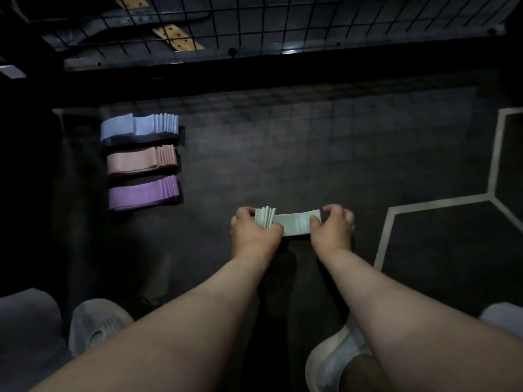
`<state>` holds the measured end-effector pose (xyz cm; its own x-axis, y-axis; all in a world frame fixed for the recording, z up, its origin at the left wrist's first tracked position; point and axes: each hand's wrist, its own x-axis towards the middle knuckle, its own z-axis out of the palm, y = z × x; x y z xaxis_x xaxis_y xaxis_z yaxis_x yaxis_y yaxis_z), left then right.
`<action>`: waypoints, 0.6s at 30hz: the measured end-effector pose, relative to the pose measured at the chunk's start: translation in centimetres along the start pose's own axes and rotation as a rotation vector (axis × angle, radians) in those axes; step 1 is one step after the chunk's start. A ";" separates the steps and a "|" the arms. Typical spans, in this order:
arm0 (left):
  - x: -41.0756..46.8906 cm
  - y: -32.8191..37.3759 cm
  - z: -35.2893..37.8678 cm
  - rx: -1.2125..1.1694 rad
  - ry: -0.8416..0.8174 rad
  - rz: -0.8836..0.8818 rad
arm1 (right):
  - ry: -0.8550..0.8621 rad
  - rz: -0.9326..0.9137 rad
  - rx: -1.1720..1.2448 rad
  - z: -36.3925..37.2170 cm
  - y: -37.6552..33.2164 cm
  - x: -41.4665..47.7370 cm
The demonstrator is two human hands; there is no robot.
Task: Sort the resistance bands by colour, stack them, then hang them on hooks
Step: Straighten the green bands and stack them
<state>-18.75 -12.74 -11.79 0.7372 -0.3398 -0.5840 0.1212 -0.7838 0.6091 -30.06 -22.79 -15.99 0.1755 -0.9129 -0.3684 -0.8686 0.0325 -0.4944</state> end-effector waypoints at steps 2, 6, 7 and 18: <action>-0.1 0.7 1.2 0.030 -0.025 0.001 | -0.070 0.068 0.094 0.1 0.8 1.0; 0.2 1.8 3.8 0.080 -0.062 -0.012 | -0.038 0.004 0.177 0.0 1.4 1.3; 0.2 2.1 4.5 0.099 -0.074 -0.023 | -0.042 0.000 0.192 0.2 1.6 1.2; -0.5 3.3 7.6 0.146 -0.113 -0.022 | -0.099 0.136 0.434 0.2 3.3 2.0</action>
<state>-23.73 -19.13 -13.55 0.6550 -0.3719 -0.6578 0.0324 -0.8559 0.5161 -32.48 -24.44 -18.57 0.1357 -0.8460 -0.5156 -0.6158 0.3356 -0.7128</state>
